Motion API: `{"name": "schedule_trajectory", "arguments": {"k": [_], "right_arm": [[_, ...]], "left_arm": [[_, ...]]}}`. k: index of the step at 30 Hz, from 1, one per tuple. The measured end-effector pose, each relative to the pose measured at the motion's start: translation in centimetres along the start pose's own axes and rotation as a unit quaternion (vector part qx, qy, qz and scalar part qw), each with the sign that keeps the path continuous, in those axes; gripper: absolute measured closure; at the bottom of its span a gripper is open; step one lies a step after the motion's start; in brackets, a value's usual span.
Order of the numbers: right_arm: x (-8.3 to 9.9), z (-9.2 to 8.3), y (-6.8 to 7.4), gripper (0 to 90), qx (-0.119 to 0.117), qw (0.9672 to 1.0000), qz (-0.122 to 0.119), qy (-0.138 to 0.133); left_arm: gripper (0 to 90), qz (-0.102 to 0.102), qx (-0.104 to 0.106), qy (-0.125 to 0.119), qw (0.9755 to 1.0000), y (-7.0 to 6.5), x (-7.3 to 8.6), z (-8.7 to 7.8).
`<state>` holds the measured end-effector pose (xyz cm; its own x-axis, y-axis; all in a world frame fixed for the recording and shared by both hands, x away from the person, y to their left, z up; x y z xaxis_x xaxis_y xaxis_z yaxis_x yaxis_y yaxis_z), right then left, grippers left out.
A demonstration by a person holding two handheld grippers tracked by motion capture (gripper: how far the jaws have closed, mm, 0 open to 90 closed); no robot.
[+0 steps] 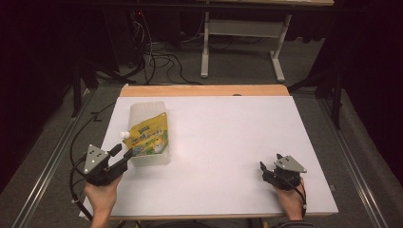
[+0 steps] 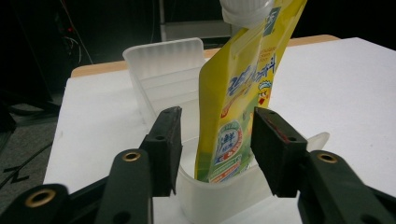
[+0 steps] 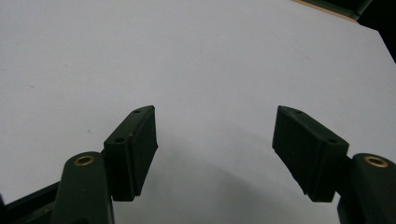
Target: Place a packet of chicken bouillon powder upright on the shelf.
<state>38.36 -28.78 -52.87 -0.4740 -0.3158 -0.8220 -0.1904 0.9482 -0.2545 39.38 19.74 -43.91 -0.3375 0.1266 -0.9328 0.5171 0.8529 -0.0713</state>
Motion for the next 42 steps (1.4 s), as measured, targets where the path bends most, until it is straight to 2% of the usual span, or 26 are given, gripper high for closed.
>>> {"name": "schedule_trajectory", "arguments": {"k": [13,20,29,42], "right_arm": [[0.0,-0.1,0.0,31.2,-0.001,1.0000,0.000,0.000],[0.0,0.0,0.0,31.2,-0.001,1.0000,0.002,-0.001],[0.0,0.0,0.0,31.2,-0.002,1.0000,0.000,-0.001],[0.0,-0.1,0.0,31.1,-0.001,1.0000,0.002,-0.002]], "left_arm": [[44.8,0.001,0.011,-0.005,0.9999,-1.3,0.5,-1.1],[44.3,-0.005,0.026,0.002,0.9997,-2.4,1.3,-1.1],[45.9,0.005,0.032,-0.006,0.9995,-3.6,1.0,-1.0],[43.4,0.027,0.069,0.008,0.9972,-6.9,1.4,0.1]]}}
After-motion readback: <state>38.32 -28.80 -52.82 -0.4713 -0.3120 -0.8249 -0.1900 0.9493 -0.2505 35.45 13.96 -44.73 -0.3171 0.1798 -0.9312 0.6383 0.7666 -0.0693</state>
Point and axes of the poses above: each handheld gripper's, and its own axes: z roughly forward along the jaws, x roughly out of its underside, y roughly to its left, the point moved 9 cm from there along z, roughly forward along the jaws, and after that the axes turned 6 degrees about x, right-handed, at the moved point
